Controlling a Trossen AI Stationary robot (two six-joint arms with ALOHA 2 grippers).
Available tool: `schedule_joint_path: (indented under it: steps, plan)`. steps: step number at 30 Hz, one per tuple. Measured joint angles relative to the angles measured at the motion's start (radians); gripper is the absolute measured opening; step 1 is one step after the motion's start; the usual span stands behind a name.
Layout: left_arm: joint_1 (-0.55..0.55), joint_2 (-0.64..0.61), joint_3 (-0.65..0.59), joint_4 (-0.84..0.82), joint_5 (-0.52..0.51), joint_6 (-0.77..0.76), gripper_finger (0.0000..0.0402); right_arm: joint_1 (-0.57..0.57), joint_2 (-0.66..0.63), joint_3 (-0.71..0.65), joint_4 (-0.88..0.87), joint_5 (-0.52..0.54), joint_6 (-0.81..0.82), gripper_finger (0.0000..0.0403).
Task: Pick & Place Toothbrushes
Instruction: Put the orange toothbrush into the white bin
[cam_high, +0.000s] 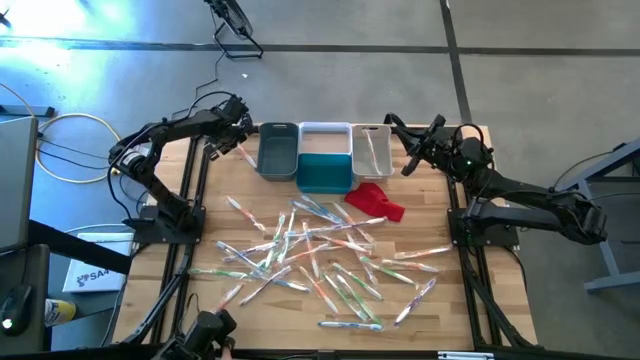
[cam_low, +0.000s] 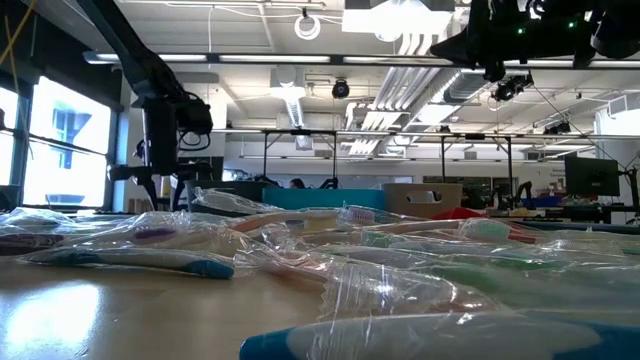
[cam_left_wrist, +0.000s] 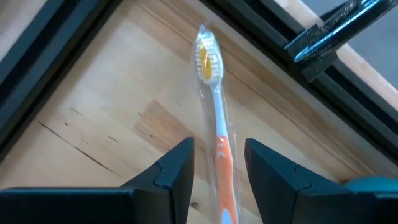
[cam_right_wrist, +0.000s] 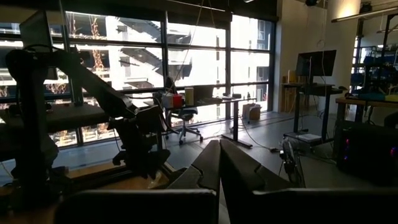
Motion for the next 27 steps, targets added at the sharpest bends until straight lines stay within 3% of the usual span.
schedule_joint_path:
  steps: [22, 27]
  plan:
    - [-0.018, 0.072, 0.000, 0.032, 0.027, -0.001, 0.0138, 0.000, 0.000, 0.000, -0.003, 0.000, 0.000, 0.0002]
    - [-0.034, 0.080, 0.000, 0.035, -0.015, -0.006, 0.0138, 0.000, 0.000, 0.000, -0.003, 0.004, 0.000, 0.0002]
